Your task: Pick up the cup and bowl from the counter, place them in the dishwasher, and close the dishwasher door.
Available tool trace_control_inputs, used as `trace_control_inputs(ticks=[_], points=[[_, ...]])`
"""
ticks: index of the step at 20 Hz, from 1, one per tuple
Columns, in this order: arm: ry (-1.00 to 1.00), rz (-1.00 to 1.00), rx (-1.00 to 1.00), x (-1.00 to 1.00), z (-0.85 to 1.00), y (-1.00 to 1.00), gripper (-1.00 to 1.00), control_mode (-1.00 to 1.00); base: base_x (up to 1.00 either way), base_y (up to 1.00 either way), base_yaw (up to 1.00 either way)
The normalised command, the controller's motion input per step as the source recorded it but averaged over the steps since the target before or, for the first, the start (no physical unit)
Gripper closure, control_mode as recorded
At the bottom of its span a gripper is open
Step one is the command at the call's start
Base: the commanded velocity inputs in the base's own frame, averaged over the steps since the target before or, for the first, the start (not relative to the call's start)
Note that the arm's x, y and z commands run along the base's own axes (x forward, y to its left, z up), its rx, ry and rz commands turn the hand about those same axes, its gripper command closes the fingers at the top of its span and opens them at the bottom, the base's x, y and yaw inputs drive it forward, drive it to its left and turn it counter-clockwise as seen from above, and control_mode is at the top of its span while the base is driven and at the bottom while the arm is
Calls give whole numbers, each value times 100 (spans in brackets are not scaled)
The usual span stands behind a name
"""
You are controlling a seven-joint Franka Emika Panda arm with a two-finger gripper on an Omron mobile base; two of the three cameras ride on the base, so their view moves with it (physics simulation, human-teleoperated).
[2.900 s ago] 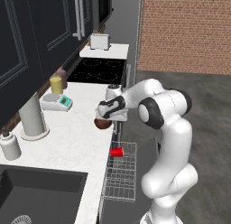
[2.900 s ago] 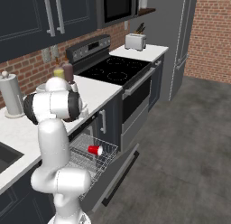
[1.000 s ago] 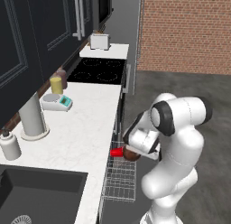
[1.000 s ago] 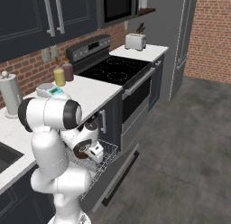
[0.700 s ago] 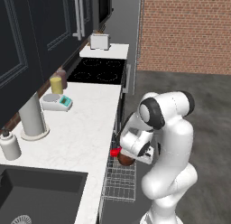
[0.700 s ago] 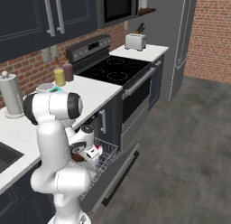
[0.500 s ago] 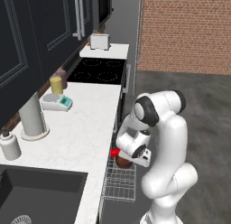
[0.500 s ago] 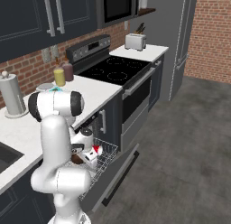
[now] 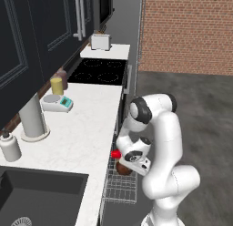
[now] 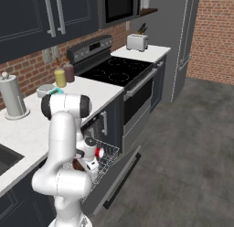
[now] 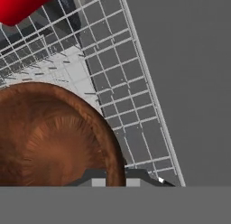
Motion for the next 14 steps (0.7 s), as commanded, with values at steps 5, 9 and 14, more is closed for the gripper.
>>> trace_control_inputs(ticks=[5,9,14], points=[[1,-10,7,19,-34,0,100,-100,0,0,0],[2,-12,7,31,-26,0,100,-100,0,0,0],[4,-13,6,41,-21,0,100,-100,0,0,0]])
